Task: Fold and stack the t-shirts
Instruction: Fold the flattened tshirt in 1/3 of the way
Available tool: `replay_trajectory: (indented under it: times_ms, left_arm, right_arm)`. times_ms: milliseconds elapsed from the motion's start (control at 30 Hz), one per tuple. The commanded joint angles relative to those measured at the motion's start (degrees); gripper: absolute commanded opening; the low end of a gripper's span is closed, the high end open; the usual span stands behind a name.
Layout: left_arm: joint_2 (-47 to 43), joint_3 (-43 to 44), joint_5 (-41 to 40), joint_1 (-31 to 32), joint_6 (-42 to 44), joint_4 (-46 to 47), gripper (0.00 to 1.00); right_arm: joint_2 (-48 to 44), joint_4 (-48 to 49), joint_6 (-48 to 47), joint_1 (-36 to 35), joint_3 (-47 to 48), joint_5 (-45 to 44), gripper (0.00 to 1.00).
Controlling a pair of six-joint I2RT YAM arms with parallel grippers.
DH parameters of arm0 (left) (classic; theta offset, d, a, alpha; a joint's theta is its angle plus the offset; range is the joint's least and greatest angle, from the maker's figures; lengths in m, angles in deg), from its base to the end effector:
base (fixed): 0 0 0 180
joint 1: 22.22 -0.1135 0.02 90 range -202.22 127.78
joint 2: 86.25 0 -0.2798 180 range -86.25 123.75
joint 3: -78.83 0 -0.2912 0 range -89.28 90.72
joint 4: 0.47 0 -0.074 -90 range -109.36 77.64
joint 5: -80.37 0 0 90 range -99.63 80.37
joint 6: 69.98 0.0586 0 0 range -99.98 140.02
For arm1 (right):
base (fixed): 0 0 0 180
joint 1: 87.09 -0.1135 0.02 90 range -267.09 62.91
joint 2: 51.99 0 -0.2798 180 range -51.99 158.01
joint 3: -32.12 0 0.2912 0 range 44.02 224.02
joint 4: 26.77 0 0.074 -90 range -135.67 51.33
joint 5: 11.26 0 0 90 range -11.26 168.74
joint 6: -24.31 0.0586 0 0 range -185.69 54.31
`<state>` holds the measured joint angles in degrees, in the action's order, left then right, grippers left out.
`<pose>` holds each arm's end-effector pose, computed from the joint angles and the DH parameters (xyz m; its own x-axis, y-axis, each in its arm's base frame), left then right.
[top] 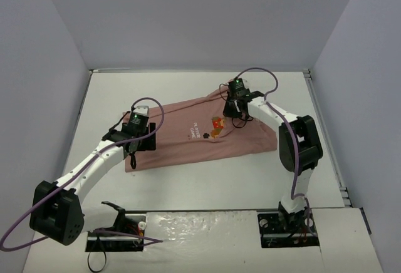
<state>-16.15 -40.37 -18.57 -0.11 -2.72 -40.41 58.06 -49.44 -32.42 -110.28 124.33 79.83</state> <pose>0.2797 -0.1038 0.2296 -0.7546 -0.1056 -0.6476 -0.0150 0.9895 -0.1438 0.4536 0.1955 0.2010 -0.7225 0.2872 -0.6289 -0.0127 0.9040 0.4274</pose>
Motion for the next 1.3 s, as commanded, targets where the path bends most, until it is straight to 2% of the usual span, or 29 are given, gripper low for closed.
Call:
replay_trajectory:
  times_ms: [0,433,500,633,800,1000,1267]
  left_arm:
    - [-0.67,-0.03,0.15,-0.05,-0.63,1.42,0.62]
    - [0.04,-0.12,0.6,-0.05,-1.26,1.16,0.62]
    - [0.29,-0.12,0.77,-0.05,-1.51,1.24,0.62]
    - [0.39,-0.04,0.77,-0.05,-1.6,0.98,0.62]
    - [0.56,-0.04,0.92,-0.05,-1.78,0.93,0.62]
    - [0.32,-0.06,0.95,0.02,-1.89,0.81,0.62]
    - [2.07,0.56,1.61,0.04,-2.07,0.98,0.62]
  right_arm:
    - [1.12,0.31,-2.57,-1.59,4.3,0.05,0.0]
    - [5.99,0.05,-7.44,-3.09,10.09,-3.55,0.03]
    - [6.82,-0.04,-7.78,-3.0,11.17,-3.72,0.09]
    - [7.82,-0.12,-7.62,-2.91,12.44,-4.52,0.11]
    - [8.4,-0.24,-9.46,-2.68,15.47,-5.33,0.25]
    - [4.97,-1.06,-11.72,-1.42,11.25,-7.52,0.29]
    - [4.78,-1.18,-17.61,-1.86,7.98,-1.62,0.29]
